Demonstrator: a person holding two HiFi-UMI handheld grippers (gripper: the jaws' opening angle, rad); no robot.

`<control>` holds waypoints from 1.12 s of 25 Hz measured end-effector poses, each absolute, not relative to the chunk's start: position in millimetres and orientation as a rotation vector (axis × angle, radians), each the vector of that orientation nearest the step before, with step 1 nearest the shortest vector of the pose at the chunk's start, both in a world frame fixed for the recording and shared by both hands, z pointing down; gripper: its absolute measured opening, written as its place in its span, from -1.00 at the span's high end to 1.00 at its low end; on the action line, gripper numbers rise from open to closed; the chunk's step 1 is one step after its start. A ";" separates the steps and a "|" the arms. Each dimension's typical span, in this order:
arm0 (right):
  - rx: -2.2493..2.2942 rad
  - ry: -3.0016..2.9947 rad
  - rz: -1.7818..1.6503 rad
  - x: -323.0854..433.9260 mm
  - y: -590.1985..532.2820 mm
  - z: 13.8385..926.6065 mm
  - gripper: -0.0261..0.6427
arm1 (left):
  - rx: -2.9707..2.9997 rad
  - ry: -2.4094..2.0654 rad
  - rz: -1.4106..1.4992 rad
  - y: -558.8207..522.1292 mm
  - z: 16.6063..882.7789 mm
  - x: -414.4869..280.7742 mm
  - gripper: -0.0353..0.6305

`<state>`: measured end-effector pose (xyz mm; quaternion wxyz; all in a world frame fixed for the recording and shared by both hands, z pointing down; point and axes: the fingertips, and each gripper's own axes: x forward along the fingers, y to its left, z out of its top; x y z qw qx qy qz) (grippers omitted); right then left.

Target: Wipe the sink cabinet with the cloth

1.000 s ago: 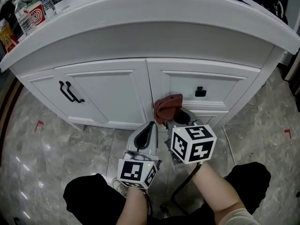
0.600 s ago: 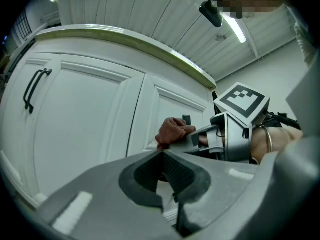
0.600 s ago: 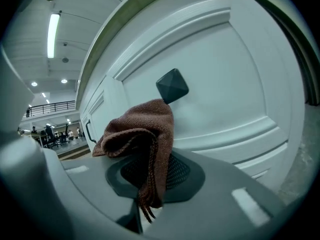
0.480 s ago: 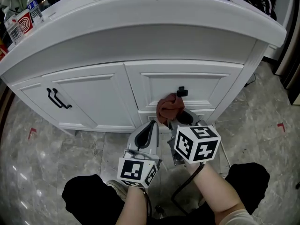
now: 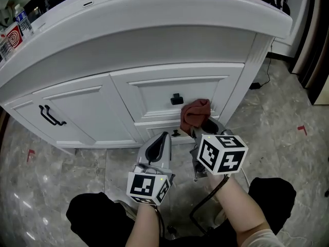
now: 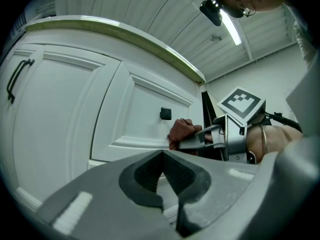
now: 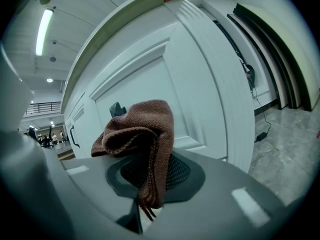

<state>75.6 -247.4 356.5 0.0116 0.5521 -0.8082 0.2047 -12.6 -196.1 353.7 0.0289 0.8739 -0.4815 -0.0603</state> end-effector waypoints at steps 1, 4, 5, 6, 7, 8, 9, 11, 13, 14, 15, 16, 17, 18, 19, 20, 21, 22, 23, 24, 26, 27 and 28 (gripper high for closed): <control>1.734 -2.514 0.644 80.9 -247.3 356.3 0.68 | 2.698 -1.482 -0.187 -196.2 353.2 -10.2 0.89; 1.770 -2.498 0.660 96.8 -247.1 355.6 0.68 | 2.707 -1.467 -0.188 -196.0 351.9 -1.5 0.89; 1.783 -2.492 0.664 102.1 -246.9 355.6 0.68 | 2.711 -1.460 -0.186 -195.6 352.1 1.7 0.89; 1.797 -2.485 0.666 107.9 -246.6 355.7 0.68 | 2.713 -1.453 -0.184 -195.1 352.6 4.8 0.89; 1.813 -2.476 0.668 114.2 -246.3 356.0 0.68 | 2.714 -1.446 -0.184 -194.7 353.3 7.8 0.89; 1.831 -2.466 0.667 121.0 -246.3 356.0 0.68 | 2.715 -1.438 -0.184 -194.4 354.3 10.9 0.89; 1.847 -2.455 0.659 127.6 -246.3 355.9 0.68 | 2.717 -1.430 -0.182 -194.1 355.2 13.9 0.89; 1.869 -2.432 0.635 137.8 -246.2 356.7 0.67 | 2.727 -1.413 -0.172 -193.2 357.1 19.7 0.89; 1.887 -2.397 0.623 145.9 -244.9 361.6 0.68 | 2.735 -1.401 -0.160 -191.9 359.3 24.2 0.89; 1.900 -2.373 0.622 150.9 -244.1 365.1 0.68 | 2.736 -1.399 -0.153 -191.6 360.6 25.4 0.89; 1.916 -2.351 0.623 155.9 -243.2 368.5 0.68 | 2.736 -1.401 -0.146 -191.7 362.1 25.5 0.89; 1.930 -2.333 0.620 159.6 -242.1 371.1 0.68 | 2.733 -1.407 -0.138 -192.1 364.4 24.2 0.89; 1.942 -2.323 0.614 160.6 -240.8 373.0 0.68 | 2.726 -1.417 -0.129 -192.7 367.6 21.2 0.89; 1.946 -2.322 0.605 158.4 -239.4 374.4 0.68 | 2.716 -1.429 -0.117 -193.5 371.7 16.8 0.89; 1.942 -2.327 0.595 153.0 -238.5 375.9 0.68 | 2.703 -1.443 -0.104 -194.7 376.3 11.1 0.89; 1.928 -2.339 0.588 144.8 -238.2 377.8 0.68 | 2.690 -1.458 -0.092 -196.2 380.8 4.4 0.89; 1.902 -2.354 0.586 134.2 -238.3 380.1 0.68 | 2.678 -1.473 -0.082 -197.8 384.7 -2.8 0.89; 1.863 -2.374 0.591 121.3 -238.6 382.9 0.68 | 2.668 -1.491 -0.070 -199.2 388.0 -10.3 0.89; 1.812 -2.397 0.601 106.1 -238.7 385.7 0.68 | 2.661 -1.512 -0.053 -200.2 390.9 -18.5 0.89; 1.758 -2.423 0.611 89.3 -238.4 388.2 0.68 | 2.655 -1.540 -0.032 -200.9 393.5 -27.8 0.89; 1.657 -2.468 0.611 54.1 -237.0 393.4 0.68 | 2.632 -1.608 0.014 -201.8 398.4 -50.0 0.89; 1.613 -2.485 0.604 36.7 -236.1 397.1 0.68 | 2.612 -1.640 0.025 -202.2 400.3 -61.7 0.89; 1.568 -2.500 0.603 19.9 -235.3 401.7 0.68 | 2.590 -1.665 0.023 -202.5 401.6 -72.9 0.89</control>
